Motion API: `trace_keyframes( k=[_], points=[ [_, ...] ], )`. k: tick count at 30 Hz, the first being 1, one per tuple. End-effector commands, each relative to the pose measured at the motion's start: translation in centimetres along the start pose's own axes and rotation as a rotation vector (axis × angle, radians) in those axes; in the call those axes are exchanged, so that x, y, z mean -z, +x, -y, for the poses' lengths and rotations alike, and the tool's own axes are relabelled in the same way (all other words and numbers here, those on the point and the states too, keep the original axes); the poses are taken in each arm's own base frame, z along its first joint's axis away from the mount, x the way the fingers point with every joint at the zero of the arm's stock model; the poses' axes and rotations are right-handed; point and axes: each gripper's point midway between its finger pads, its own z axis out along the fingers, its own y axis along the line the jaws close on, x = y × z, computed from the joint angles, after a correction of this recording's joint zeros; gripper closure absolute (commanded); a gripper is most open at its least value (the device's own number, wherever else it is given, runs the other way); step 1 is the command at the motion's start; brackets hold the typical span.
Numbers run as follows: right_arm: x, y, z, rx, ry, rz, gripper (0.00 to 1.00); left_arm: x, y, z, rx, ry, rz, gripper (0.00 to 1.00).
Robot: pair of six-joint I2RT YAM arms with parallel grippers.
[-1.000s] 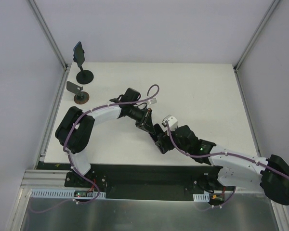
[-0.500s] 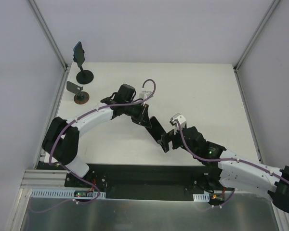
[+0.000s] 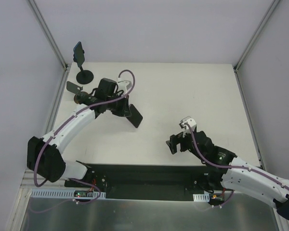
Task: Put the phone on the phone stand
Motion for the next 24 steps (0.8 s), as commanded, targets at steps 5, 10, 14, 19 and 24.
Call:
trace_keyframes(
  k=[5,10,14,19,24],
  points=[
    [-0.9,2.3,-0.2,0.006,-0.009,-0.057,0.04,12.7,-5.1,-6.7,-0.037,-0.351,0.274,1.00],
    [-1.3,3.0,-0.9,0.021,-0.060,-0.047,0.04,15.9,-5.1,-11.0,-0.056,-0.522,0.241,1.00],
    [-1.3,3.2,-1.6,0.012,-0.103,-0.045,0.04,17.2,-6.7,-15.2,-0.055,-0.597,0.263,1.00],
    [-1.3,3.5,-2.4,-0.008,-0.148,-0.045,0.04,19.4,-9.8,-18.8,-0.101,-0.585,0.321,1.00],
    [-1.2,3.4,-2.2,-0.009,-0.139,-0.026,0.04,20.3,-10.2,-22.6,-0.076,-0.620,0.305,1.00]
  ],
)
